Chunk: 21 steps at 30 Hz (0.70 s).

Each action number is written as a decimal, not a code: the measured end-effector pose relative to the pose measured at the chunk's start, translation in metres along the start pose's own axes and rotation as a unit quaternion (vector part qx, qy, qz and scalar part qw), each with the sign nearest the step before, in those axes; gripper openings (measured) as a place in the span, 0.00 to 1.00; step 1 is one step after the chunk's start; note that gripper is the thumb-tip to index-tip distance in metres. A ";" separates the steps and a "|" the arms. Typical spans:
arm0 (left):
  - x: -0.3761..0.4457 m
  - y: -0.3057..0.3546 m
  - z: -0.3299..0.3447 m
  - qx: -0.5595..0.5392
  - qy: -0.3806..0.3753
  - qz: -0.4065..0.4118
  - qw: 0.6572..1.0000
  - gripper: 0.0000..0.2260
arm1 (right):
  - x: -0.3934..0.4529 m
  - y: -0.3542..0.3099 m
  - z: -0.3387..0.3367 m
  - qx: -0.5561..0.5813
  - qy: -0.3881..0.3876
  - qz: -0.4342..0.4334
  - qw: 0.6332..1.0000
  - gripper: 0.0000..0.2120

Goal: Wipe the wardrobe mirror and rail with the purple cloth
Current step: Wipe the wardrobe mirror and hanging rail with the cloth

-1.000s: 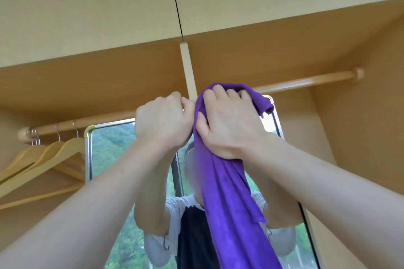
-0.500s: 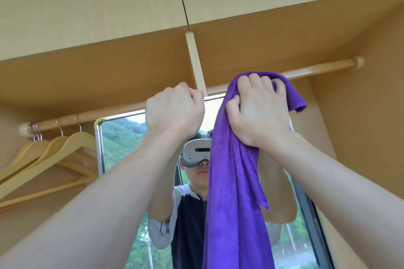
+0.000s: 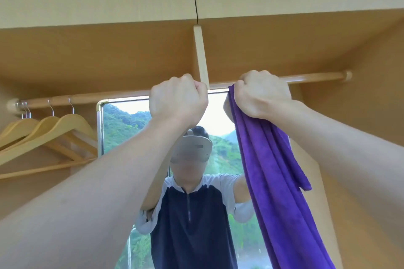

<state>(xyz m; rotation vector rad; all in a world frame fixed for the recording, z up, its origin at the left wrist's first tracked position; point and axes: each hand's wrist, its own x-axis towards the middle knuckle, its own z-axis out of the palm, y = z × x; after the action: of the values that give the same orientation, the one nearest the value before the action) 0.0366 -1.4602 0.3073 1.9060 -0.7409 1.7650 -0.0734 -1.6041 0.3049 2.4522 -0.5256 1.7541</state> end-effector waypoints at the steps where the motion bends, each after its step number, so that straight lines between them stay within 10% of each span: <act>1: 0.000 0.000 0.000 0.002 0.001 0.001 1.000 0.15 | -0.001 -0.005 0.004 -0.001 0.022 -0.008 1.000 0.17; 7: 0.000 -0.001 0.000 0.002 0.006 -0.006 1.000 0.15 | -0.016 -0.007 0.024 -0.032 0.152 -0.155 0.976 0.18; 12: 0.001 -0.002 0.002 0.000 0.004 0.005 1.000 0.15 | -0.002 0.020 0.004 -0.064 0.081 -0.270 0.957 0.19; 21: -0.001 -0.001 0.000 -0.001 0.014 0.006 1.000 0.15 | 0.025 -0.006 0.012 -0.025 0.076 0.010 0.997 0.19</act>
<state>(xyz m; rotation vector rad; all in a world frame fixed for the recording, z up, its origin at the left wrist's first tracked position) 0.0370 -1.4599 0.3067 1.8764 -0.7445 1.7929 -0.0537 -1.6069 0.3250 2.2656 -0.5738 1.8919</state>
